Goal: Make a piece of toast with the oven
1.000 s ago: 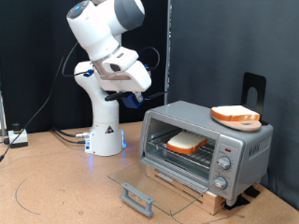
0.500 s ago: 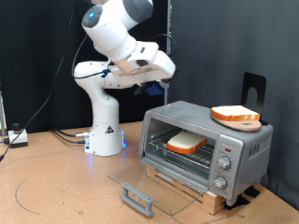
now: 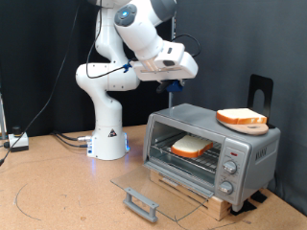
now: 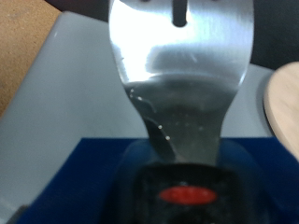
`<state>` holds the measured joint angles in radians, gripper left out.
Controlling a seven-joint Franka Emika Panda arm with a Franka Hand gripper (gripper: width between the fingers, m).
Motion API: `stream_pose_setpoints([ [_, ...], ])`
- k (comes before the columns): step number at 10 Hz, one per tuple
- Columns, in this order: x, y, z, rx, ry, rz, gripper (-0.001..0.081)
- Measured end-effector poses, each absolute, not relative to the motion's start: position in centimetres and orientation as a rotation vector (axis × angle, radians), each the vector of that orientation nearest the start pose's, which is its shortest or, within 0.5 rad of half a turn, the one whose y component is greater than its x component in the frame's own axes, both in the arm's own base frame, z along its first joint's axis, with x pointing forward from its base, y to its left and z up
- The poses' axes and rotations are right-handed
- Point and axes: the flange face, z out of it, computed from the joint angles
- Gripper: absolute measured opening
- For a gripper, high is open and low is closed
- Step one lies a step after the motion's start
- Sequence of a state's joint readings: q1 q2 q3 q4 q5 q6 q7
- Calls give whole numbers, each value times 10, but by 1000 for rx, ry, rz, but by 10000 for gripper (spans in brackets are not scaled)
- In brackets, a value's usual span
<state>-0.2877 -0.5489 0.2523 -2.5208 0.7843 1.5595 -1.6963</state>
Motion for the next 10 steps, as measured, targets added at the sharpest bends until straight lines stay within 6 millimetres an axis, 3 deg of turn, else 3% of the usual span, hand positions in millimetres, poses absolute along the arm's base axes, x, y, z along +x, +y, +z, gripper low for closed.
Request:
stream_pose_setpoints([
  [4, 315, 108, 436, -1864, -1616, -179, 395],
  [7, 315, 116, 404, -2005, -1638, -219, 395],
  [10, 317, 118, 385, -1982, -1618, -278, 395],
])
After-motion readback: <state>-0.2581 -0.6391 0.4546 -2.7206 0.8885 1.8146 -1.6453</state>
